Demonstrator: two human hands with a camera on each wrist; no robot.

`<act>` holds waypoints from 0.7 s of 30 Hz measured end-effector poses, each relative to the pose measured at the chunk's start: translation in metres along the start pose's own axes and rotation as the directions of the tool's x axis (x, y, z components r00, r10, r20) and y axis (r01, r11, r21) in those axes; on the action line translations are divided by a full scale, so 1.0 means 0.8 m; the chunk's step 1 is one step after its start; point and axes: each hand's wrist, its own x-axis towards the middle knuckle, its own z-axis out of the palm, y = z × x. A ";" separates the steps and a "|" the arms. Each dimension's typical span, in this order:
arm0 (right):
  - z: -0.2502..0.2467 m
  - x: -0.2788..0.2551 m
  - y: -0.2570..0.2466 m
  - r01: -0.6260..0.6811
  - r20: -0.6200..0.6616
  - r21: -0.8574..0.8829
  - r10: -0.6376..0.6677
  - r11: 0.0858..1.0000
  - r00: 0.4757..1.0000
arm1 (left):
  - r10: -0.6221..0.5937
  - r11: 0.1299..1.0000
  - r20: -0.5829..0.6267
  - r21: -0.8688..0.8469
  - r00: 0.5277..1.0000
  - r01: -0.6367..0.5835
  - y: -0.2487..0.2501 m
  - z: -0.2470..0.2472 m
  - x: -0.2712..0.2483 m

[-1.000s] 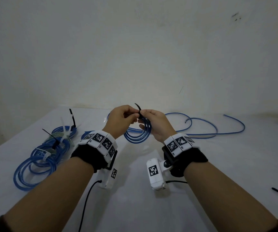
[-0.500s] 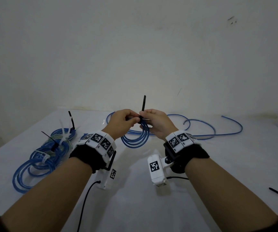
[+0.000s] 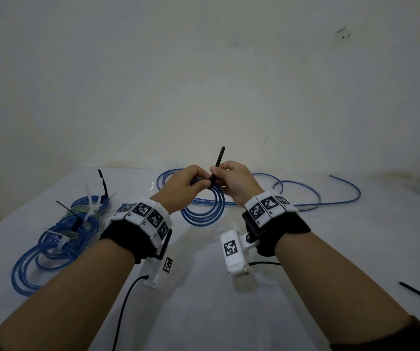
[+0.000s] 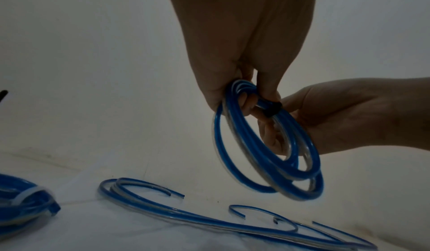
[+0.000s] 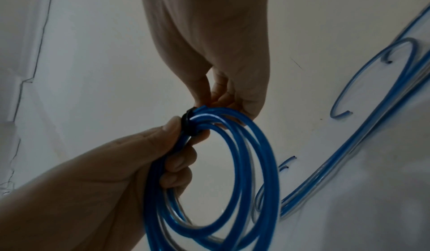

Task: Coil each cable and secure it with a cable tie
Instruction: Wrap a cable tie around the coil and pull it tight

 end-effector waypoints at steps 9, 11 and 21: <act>-0.003 0.002 -0.003 -0.009 -0.048 -0.096 0.004 0.995 0.999 | 0.110 0.977 0.071 0.173 0.991 -0.121 0.000 0.008 -0.002; -0.002 0.004 -0.005 -0.025 -0.056 -0.094 0.019 0.995 0.998 | 0.142 0.966 0.074 0.206 0.987 -0.154 0.000 0.008 -0.001; 0.002 0.007 -0.011 -0.082 -0.077 0.012 0.083 0.997 0.994 | 0.114 0.987 -0.057 0.118 0.992 -0.106 0.002 0.009 0.003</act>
